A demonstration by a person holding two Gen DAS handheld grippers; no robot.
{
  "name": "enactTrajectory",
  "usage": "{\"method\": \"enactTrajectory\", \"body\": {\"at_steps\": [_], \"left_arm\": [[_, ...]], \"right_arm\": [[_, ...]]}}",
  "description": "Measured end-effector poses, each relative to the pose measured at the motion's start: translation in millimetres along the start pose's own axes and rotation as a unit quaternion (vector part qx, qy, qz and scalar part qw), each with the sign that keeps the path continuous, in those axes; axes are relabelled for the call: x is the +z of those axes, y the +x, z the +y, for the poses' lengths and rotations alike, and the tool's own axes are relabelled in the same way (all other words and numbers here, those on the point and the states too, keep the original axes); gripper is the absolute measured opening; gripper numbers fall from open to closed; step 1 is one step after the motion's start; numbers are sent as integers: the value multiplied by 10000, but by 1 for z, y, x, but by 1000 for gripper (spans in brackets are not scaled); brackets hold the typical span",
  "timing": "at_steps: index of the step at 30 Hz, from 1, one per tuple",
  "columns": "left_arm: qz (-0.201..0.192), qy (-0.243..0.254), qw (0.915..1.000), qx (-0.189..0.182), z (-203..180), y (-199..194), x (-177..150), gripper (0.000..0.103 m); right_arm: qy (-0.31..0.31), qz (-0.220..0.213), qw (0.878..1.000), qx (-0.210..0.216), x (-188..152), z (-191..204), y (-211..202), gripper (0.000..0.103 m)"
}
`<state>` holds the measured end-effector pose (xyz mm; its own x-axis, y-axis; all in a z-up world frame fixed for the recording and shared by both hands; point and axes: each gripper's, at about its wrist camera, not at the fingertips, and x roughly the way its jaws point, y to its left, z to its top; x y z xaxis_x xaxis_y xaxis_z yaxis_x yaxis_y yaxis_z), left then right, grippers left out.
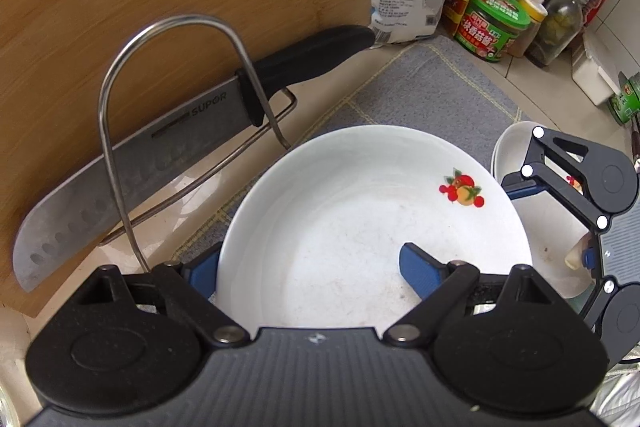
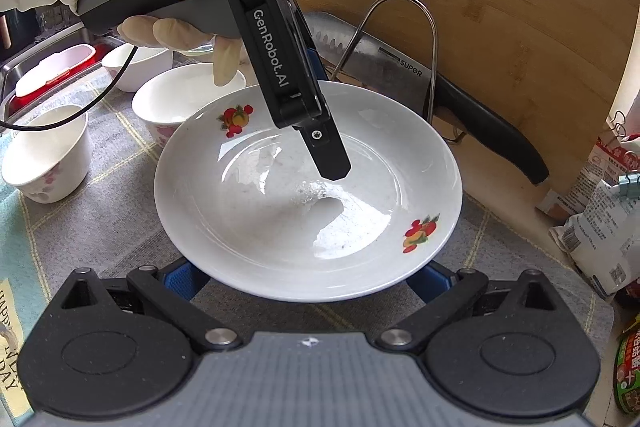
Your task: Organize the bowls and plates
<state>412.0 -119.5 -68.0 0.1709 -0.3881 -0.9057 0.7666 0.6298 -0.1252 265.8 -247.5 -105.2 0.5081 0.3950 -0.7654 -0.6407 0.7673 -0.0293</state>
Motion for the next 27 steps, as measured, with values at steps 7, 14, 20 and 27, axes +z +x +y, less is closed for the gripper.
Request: {"method": "enactTrajectory", "body": {"at_steps": [7,14,20,27], "left_arm": [[-59,118,9999,72,-18,-13,-1,90],[-100,332,9994,81,-41,-25,4,90],[-106,606,9981,32,-64,-29,7,90],[-105,949,9954,-81,-91,-25,14,90]], "right_arm": [[10,-88,9999,-101,-2,11,-15,103],[132,-191,9994,-271,-12,19,-37,103],[281,-223,9984,-446,-24,23,-58,103],[479,-220,9958,-743,-42,28,-79,103]]}}
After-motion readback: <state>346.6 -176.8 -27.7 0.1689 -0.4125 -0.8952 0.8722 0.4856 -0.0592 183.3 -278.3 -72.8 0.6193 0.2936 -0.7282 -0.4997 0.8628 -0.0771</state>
